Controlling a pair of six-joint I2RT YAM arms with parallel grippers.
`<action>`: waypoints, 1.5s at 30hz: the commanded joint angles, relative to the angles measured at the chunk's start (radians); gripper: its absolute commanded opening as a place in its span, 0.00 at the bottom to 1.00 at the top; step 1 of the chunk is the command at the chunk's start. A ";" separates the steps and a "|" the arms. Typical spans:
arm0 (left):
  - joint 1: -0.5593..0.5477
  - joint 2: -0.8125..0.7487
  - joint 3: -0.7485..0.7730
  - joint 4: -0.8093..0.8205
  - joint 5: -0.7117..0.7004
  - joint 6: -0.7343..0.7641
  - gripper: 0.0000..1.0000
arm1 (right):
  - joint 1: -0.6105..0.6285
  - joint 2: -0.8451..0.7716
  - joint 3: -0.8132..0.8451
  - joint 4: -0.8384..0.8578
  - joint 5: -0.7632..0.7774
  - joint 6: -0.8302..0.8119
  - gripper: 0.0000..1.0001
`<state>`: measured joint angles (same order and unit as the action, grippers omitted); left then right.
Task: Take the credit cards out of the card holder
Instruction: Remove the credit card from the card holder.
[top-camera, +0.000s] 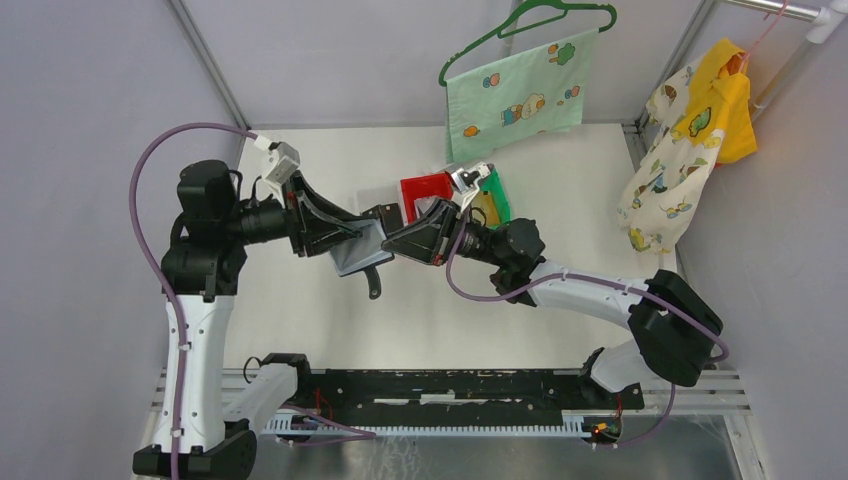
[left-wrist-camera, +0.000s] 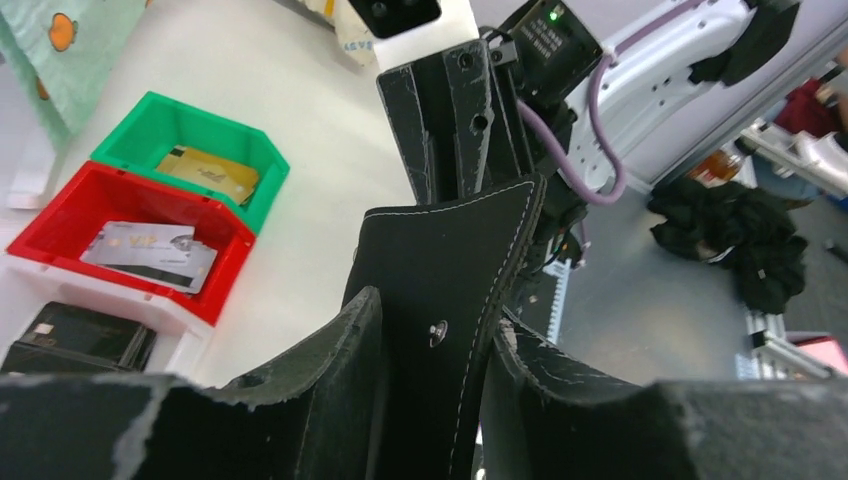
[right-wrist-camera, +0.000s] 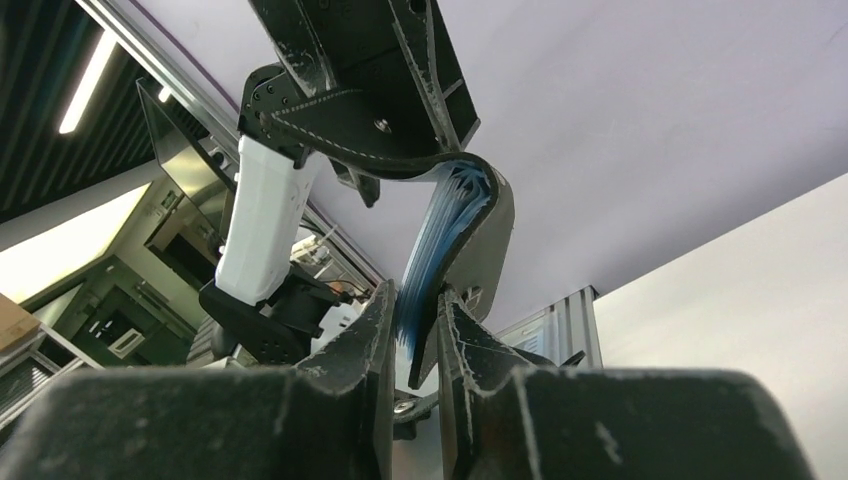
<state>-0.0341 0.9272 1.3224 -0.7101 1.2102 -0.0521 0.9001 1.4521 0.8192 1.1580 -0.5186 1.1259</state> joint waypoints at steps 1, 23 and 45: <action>-0.006 0.007 -0.024 -0.223 -0.027 0.253 0.45 | 0.002 -0.029 0.041 0.245 0.024 0.054 0.00; -0.007 0.056 0.081 0.064 -0.191 -0.246 0.02 | 0.006 -0.048 -0.037 0.216 0.007 0.049 0.10; -0.007 0.179 0.066 -0.190 -0.011 0.101 0.02 | -0.001 -0.029 -0.036 -0.042 -0.046 -0.077 0.40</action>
<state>-0.0368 1.0897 1.3045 -0.7860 1.0599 -0.1024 0.9028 1.4616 0.7044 1.1351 -0.4419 1.1862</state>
